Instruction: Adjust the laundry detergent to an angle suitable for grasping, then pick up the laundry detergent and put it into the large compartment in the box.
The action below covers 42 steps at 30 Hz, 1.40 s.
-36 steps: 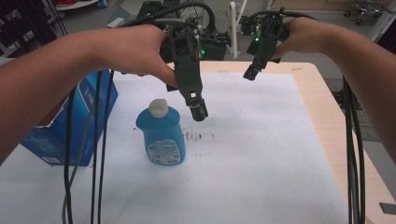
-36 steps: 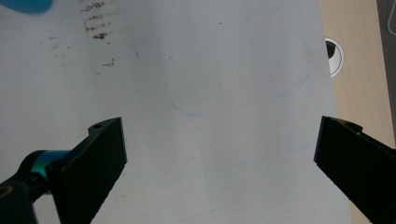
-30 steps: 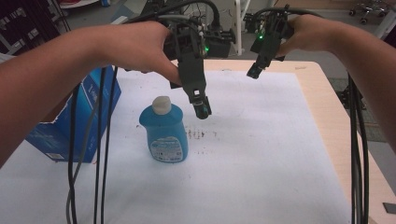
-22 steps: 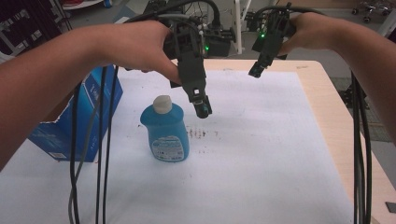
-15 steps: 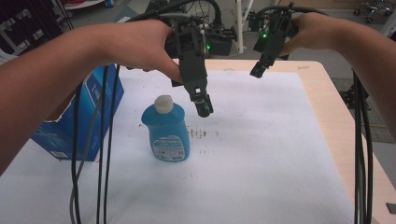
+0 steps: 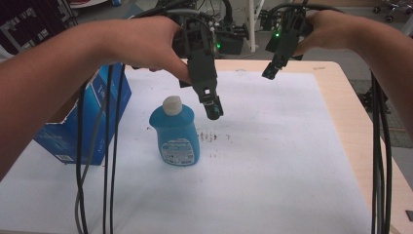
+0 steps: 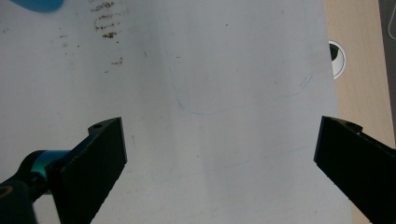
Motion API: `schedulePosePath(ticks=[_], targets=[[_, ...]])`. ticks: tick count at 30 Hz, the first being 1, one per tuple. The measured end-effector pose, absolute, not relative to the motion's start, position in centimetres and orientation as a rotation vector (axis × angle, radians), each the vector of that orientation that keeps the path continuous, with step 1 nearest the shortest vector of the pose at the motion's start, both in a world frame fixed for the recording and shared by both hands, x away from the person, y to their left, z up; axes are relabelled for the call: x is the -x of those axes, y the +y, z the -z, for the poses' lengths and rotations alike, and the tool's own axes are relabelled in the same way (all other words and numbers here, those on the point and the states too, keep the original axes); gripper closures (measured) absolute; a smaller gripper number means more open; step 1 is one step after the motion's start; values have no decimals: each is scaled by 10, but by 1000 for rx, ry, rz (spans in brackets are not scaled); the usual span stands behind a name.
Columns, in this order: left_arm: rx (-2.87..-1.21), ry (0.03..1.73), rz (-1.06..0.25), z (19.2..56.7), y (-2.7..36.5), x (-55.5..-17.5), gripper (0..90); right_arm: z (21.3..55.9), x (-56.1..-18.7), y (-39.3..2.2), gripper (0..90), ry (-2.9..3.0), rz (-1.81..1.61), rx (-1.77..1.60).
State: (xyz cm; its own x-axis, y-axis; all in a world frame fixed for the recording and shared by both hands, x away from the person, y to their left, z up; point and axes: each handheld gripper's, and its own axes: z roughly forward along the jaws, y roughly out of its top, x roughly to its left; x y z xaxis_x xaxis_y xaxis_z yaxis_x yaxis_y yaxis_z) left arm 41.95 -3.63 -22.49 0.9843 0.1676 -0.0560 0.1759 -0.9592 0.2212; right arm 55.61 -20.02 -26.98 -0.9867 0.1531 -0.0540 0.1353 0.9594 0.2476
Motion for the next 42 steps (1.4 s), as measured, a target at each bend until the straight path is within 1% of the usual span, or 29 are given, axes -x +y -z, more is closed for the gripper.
schedulePosePath(ticks=[14, 29, 42], targets=[[-2894, 255, 67, 220, -31, -418, 17, 267, -553, -200, 15, 3036, -375, -228], [-2888, 255, 60, 216, -9, -413, 17, 265, -551, -198, 15, 3037, -371, -222], [-2897, 232, 42, 222, 5, -408, 17, 264, -549, -200, 15, 3033, -373, -229]])
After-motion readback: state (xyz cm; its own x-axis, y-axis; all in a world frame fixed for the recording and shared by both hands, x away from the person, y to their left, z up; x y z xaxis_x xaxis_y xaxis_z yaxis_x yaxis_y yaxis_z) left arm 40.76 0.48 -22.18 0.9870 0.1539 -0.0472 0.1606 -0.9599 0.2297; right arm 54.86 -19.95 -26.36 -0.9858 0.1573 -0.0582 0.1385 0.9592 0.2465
